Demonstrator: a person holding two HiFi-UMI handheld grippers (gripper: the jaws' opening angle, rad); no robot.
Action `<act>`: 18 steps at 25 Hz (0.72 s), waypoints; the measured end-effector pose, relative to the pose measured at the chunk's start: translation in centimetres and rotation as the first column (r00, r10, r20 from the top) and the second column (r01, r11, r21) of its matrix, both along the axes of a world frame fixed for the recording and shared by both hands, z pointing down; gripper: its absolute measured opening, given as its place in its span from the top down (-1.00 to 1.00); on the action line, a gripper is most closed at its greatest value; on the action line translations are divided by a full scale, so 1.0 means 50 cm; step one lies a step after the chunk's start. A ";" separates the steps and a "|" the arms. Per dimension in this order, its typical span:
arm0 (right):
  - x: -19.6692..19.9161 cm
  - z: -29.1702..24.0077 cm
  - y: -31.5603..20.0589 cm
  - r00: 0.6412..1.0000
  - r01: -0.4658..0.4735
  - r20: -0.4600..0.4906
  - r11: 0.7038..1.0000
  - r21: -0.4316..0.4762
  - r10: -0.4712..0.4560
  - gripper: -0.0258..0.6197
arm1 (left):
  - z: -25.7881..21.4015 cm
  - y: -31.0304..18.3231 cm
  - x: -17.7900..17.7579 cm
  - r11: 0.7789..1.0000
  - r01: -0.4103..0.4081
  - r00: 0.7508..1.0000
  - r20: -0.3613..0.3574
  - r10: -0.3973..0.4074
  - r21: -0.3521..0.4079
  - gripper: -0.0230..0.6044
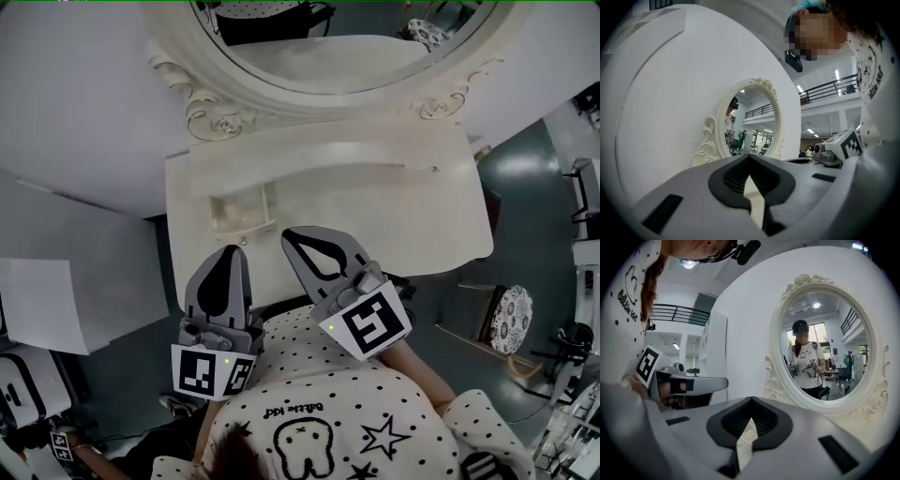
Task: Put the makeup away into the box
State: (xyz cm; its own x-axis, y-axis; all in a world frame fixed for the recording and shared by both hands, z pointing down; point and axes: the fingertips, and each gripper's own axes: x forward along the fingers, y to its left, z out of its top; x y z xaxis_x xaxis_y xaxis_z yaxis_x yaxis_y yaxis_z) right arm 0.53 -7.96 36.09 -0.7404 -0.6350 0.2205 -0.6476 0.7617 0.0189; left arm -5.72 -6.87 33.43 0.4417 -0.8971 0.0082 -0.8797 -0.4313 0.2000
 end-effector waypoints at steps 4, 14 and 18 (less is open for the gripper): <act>-0.021 -0.001 0.027 0.999 0.043 -0.005 0.999 -0.007 -0.043 0.91 | -0.002 0.011 -0.001 1.000 0.004 1.000 0.010 -0.004 0.003 0.94; -0.008 -0.031 0.032 0.998 -0.002 0.067 0.999 0.036 0.000 0.90 | -0.011 0.029 -0.010 1.000 0.008 1.000 0.000 -0.008 0.026 0.94; 0.016 -0.034 0.030 0.992 -0.054 0.119 0.998 0.030 0.051 0.90 | -0.003 0.036 -0.022 1.000 0.009 1.000 -0.001 -0.009 0.025 0.94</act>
State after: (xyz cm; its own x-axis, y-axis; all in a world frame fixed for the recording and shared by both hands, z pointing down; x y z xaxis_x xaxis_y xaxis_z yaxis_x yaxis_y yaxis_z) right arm 1.34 -6.43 34.37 -0.7254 -0.6792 0.1115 -0.6859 0.7268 -0.0353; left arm -6.81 -5.07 33.26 0.4338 -0.9009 -0.0146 -0.8833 -0.4284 0.1902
